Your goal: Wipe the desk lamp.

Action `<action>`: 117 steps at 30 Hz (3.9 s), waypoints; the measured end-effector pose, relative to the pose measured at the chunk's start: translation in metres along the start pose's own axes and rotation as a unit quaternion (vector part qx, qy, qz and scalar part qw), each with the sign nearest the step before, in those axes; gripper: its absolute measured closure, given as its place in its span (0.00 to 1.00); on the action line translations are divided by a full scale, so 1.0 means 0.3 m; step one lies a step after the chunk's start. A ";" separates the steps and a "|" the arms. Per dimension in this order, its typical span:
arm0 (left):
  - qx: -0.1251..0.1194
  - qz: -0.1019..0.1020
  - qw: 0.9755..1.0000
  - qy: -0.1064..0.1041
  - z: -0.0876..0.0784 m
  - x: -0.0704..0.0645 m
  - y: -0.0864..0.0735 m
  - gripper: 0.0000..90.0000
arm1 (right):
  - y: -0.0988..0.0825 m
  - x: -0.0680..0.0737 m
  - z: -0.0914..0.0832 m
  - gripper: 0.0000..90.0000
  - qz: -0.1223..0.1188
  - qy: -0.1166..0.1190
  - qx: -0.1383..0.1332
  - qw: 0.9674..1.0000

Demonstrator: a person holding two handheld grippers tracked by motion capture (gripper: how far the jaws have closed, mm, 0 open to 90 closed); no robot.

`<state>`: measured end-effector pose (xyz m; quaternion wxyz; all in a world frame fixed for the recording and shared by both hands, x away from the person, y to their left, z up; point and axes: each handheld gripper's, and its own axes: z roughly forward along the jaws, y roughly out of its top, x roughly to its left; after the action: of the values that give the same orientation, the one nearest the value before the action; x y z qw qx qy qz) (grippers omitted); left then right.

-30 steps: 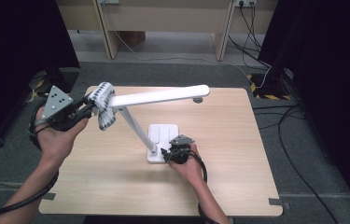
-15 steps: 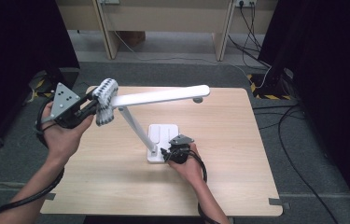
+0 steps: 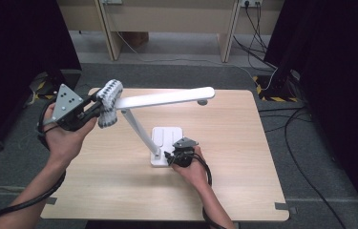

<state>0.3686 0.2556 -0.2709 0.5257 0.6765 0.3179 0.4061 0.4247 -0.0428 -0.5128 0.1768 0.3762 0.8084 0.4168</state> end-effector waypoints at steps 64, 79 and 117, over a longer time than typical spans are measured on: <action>-0.008 0.041 0.999 -0.024 0.082 -0.117 0.048 0.88 | -0.006 0.000 0.000 0.55 -0.001 0.002 -0.007 1.000; -0.004 0.035 0.999 -0.026 0.100 -0.129 0.058 0.88 | -0.006 0.000 0.000 0.56 -0.002 0.002 -0.006 1.000; -0.009 0.038 0.999 -0.037 0.136 -0.181 0.085 0.88 | -0.007 0.001 -0.001 0.56 -0.002 0.003 -0.007 1.000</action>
<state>0.3792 0.1844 -0.2627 0.5273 0.6977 0.2690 0.4034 0.4233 -0.0434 -0.5144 0.1777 0.3720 0.8065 0.4237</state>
